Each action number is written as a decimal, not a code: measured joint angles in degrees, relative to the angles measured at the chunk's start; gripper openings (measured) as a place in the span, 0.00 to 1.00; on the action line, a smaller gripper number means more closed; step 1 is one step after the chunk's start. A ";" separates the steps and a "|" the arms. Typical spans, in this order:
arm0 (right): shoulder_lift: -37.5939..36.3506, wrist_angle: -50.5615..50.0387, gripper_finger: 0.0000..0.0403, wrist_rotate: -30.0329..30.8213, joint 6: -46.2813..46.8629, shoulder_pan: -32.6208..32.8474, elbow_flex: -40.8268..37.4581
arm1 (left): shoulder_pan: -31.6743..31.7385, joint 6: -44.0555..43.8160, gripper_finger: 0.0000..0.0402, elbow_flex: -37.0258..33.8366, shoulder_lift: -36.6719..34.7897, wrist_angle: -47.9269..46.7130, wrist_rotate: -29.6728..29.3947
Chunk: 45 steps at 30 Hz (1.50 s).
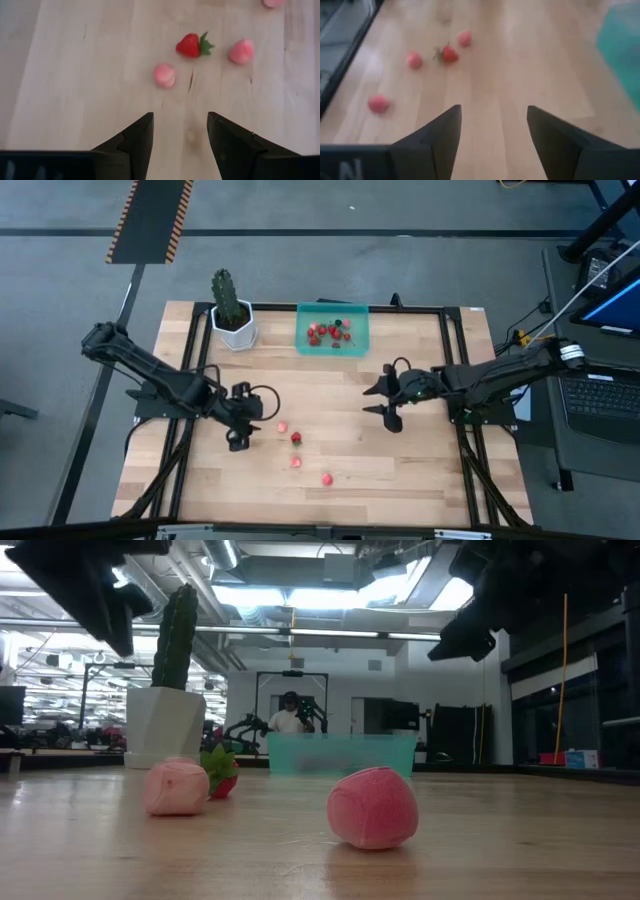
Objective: Pick and placing Produce into tupperware
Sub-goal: Put the peach into the container
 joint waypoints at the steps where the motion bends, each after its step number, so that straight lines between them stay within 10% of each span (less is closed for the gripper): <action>1: 1.19 0.40 0.57 -0.02 -0.68 0.37 0.00 | -0.07 0.61 0.44 -1.28 -0.02 2.07 -0.25; 11: 18.69 9.10 0.57 -2.09 -1.76 4.21 6.51 | 3.39 5.93 0.44 -5.46 0.00 10.56 -0.37; 25: 33.83 -8.68 0.57 -2.66 1.69 7.14 28.17 | -1.39 2.52 0.44 -5.46 0.00 8.58 1.40; 45: 42.32 2.87 0.57 -6.83 4.71 15.56 28.37 | -0.89 5.98 0.44 -5.46 0.00 7.82 -0.09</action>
